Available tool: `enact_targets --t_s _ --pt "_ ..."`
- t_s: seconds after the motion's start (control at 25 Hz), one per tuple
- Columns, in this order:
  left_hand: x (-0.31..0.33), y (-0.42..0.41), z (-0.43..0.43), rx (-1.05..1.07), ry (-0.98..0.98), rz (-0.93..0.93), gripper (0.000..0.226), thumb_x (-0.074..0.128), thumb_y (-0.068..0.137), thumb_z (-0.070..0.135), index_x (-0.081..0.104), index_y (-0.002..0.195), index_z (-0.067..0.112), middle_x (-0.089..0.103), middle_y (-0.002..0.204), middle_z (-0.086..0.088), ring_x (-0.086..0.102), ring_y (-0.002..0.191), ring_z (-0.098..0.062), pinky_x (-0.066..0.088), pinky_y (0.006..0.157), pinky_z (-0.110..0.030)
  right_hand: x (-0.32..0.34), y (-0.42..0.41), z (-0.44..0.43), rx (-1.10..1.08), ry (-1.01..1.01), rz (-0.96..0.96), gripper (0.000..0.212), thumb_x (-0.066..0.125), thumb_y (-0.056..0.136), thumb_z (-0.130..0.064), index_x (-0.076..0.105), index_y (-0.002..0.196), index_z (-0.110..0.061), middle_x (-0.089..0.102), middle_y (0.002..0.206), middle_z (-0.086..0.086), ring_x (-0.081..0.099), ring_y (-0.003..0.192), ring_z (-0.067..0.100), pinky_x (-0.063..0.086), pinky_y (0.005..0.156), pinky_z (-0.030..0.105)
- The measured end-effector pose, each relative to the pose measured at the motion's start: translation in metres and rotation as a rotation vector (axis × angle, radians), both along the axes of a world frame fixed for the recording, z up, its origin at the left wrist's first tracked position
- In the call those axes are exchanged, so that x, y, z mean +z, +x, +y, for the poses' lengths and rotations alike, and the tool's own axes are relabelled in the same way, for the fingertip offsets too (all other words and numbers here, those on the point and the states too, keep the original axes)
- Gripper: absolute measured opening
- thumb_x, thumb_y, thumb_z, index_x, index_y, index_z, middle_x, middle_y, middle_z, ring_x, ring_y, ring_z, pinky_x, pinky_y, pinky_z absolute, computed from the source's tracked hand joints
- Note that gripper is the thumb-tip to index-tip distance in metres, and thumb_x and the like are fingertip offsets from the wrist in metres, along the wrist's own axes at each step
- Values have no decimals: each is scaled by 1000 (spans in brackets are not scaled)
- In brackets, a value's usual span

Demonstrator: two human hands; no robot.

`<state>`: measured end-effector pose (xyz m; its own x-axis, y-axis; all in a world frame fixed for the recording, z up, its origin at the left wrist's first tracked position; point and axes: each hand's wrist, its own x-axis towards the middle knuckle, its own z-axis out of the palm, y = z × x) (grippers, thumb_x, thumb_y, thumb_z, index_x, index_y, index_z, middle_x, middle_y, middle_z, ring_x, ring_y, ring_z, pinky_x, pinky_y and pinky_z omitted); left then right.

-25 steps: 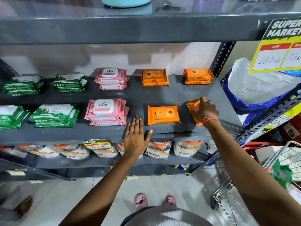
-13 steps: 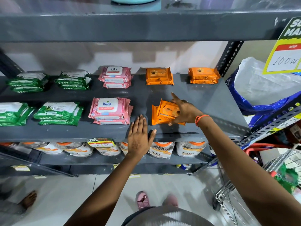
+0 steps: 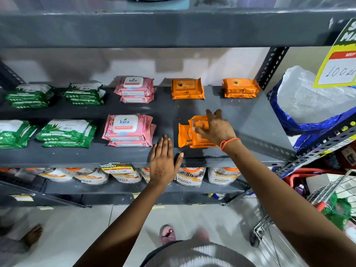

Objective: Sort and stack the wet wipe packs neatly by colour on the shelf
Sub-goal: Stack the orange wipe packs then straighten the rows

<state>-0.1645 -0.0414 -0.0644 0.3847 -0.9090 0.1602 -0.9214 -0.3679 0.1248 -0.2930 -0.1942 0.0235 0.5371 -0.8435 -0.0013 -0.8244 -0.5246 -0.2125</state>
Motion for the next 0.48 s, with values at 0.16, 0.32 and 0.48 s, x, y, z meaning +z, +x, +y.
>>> enact_targets --t_s 0.16,0.32,0.48 --pt "1 0 0 5 -10 9 69 20 93 53 34 140 4 36 149 -14 34 138 -26 30 114 -41 17 5 1 6 137 161 58 51 88 -5 31 142 -14 33 136 24 59 101 50 53 86 46" --pt "0 0 -2 10 -29 49 72 17 92 55 35 140 5 37 149 -14 35 137 -28 29 114 -41 21 4 7 210 19 507 83 57 86 -4 13 149 -36 2 159 14 15 142 47 34 108 55" --pt "0 0 -2 8 -22 22 70 19 93 53 35 140 5 37 149 -14 35 138 -27 28 114 -40 17 8 3 489 35 463 85 73 77 -28 24 147 -31 12 161 4 2 149 29 14 119 55"
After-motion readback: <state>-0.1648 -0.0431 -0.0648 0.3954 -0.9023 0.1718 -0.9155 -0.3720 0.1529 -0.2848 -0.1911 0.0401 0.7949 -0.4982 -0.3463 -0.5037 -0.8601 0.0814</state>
